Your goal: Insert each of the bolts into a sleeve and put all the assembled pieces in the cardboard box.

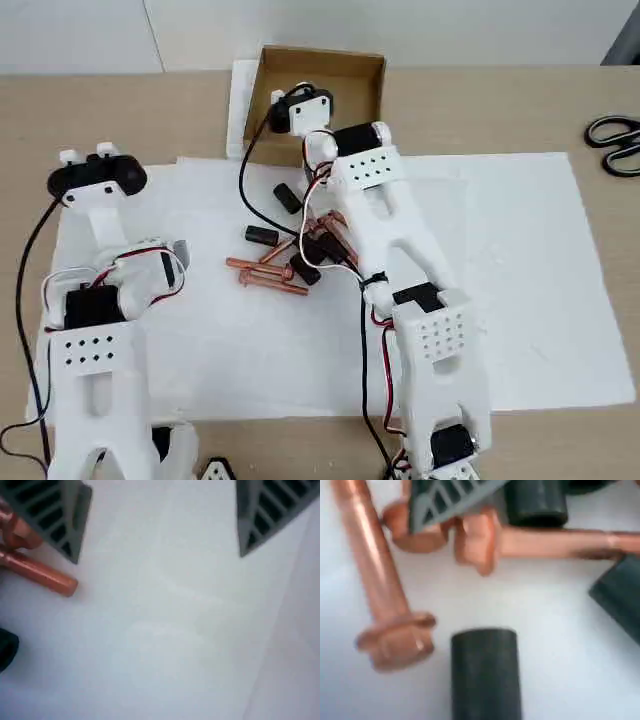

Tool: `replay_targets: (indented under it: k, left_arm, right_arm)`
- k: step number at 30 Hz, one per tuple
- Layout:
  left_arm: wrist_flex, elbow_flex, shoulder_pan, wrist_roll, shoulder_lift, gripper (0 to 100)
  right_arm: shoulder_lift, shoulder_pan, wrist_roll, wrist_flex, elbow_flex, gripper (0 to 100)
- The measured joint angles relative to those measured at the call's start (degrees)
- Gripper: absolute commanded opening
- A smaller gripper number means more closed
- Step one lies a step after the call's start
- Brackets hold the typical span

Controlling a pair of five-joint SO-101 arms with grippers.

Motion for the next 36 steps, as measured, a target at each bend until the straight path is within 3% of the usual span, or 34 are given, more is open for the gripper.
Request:
replay_targets:
  k: [23,36]
  left_arm:
    - [0.0,0.0,0.0,0.0,0.0,20]
    - [0.0,1.1,0.0,0.0,0.0,20]
  right_arm:
    - [4.1,-1.2,0.0,-4.7,0.0,21.1]
    - [0.0,-7.3,-0.4,-10.1,0.0,21.1]
